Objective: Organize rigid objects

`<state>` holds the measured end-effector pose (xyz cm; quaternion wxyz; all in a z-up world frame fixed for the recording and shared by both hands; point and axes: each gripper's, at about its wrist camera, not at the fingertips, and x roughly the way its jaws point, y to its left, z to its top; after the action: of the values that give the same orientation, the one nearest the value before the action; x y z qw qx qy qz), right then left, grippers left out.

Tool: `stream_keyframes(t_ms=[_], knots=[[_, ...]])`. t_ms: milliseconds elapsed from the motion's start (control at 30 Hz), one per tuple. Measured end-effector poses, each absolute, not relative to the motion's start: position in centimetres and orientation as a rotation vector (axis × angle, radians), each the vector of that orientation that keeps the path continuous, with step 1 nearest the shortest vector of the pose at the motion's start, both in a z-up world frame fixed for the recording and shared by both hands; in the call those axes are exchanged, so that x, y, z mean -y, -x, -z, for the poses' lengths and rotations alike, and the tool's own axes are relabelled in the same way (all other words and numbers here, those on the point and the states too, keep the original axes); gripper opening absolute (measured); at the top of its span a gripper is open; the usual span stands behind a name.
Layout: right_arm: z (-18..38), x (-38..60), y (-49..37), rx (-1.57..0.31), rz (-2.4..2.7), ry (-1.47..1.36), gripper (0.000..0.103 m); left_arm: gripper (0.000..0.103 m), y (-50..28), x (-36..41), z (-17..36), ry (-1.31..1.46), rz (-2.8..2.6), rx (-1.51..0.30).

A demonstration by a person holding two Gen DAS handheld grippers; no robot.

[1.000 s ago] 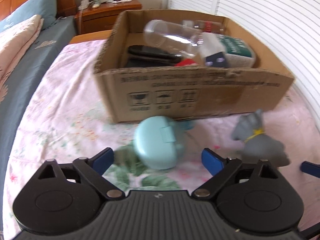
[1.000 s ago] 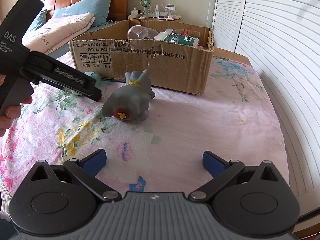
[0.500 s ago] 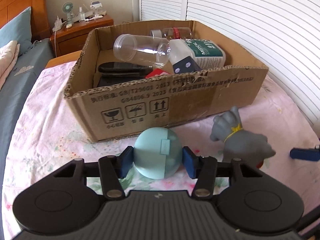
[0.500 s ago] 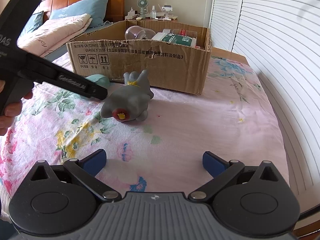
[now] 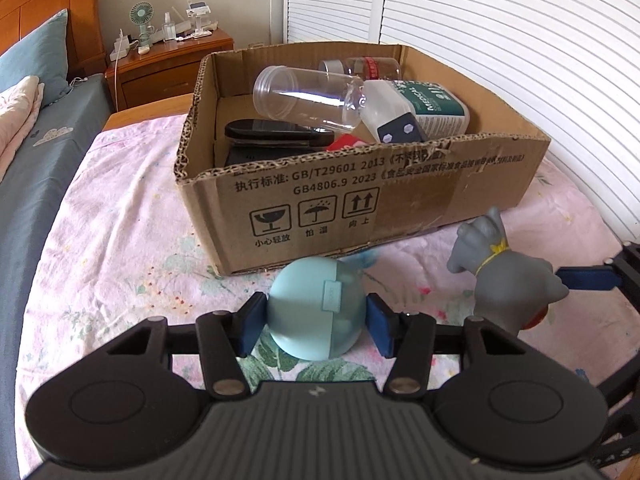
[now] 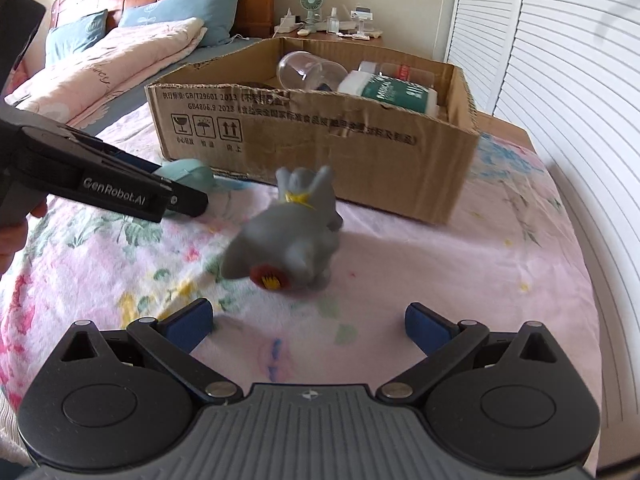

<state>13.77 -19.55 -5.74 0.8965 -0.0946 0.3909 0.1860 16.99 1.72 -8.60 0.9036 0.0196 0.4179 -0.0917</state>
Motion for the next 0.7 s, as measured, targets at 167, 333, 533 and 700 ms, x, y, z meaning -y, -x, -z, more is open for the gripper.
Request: stream_keyframes(t_ms=[167,333,533,700], knots=[[5.7,19.0,-14.9,-0.813,-0.430,0.221,0.103,0.053,-16.9,-1.9,8.6,-0.034,0.199,-0.863],[4.9,19.6,-15.2,-0.872,-0.455,0.311,0.103,0.054,-17.0,-2.1,8.5,-0.027,0.209,-0.866],[4.2,20.2,-15.2,-0.819,-0.420,0.546,0.103,0.054,-16.9,-2.2,8.5,-0.033,0.217,-0.861],[4.2,18.6,-16.6,-0.780,-0.468,0.603,0.103,0.054,-16.8,-2.2,8.5,-0.032,0.217,-0.862]])
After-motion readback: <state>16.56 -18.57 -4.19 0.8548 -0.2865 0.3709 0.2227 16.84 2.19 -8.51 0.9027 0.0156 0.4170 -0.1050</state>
